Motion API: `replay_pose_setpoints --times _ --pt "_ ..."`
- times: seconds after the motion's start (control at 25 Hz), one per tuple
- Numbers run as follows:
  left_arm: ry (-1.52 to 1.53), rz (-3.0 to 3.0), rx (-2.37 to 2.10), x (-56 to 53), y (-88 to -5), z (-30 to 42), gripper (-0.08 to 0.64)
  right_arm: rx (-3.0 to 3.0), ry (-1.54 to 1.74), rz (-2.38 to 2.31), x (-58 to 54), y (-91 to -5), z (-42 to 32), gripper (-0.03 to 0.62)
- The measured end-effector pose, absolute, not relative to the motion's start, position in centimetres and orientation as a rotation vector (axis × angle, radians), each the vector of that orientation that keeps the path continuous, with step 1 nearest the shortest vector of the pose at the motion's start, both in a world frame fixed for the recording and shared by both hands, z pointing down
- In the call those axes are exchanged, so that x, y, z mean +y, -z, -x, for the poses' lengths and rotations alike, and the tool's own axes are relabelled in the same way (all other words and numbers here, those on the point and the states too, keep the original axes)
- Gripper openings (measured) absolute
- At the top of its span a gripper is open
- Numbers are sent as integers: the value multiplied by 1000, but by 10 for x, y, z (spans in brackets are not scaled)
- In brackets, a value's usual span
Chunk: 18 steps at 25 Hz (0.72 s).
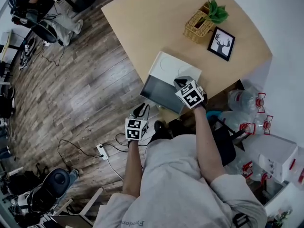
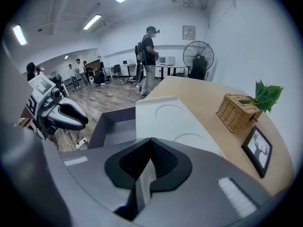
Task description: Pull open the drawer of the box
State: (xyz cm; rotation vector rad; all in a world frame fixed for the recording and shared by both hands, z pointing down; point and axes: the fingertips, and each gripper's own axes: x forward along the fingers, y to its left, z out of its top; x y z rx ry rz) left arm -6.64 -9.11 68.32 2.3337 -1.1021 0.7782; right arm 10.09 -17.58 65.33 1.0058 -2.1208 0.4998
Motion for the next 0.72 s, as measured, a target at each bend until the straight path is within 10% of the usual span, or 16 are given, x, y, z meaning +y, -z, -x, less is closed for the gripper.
replay_pose_setpoints --times 0.72 --pt "-649 -2525 -947 -81 -619 25 133 -2170 -693 -1551 -73 -611 -115 2"
